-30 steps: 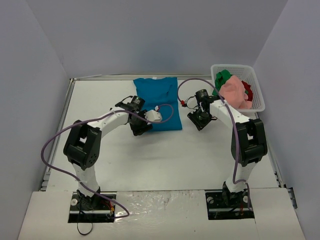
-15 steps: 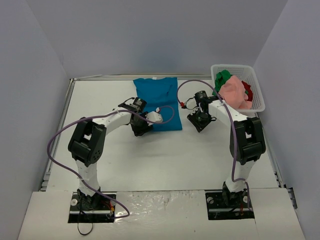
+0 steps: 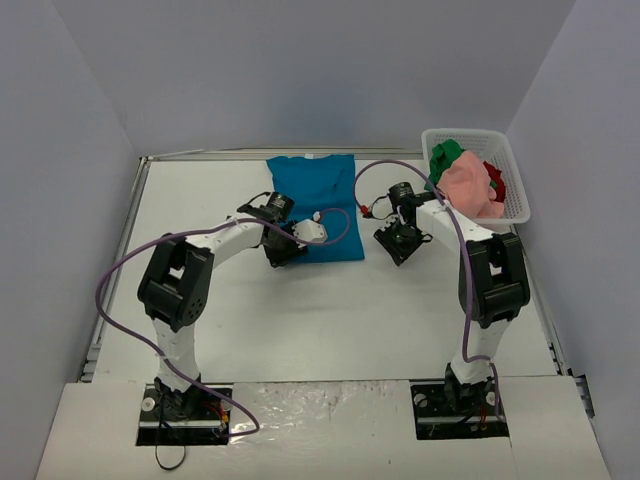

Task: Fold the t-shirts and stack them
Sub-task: Grab one side of the 2/3 rectangular tshirt with both arms

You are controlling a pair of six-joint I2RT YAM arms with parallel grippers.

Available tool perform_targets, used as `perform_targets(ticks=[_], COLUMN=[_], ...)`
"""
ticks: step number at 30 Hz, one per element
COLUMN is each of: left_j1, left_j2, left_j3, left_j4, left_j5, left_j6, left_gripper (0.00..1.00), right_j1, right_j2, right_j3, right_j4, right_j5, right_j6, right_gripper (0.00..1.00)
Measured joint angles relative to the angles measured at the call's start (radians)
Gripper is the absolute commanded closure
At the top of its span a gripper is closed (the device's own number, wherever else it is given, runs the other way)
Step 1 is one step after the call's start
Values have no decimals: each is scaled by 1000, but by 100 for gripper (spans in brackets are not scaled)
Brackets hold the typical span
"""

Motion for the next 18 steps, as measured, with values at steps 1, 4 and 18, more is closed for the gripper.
perform_targets(ticks=[1,4,18], left_j1=[0,0,12], left_j2=[3,13,5], left_j3=[3,4,-15], left_j4=[2,9,17], left_j5=[-1,-5,37], left_j6=[-1,-2,-33], left_gripper=[66,94,98], right_j1=[0,0,-5], right_j2=[3,5,-3], right_j3=[0,0,39], right_j4=[0,-3,-53], right_j5=[0,0,-120], right_j6=[0,0,-27], right_gripper=[73,74,77])
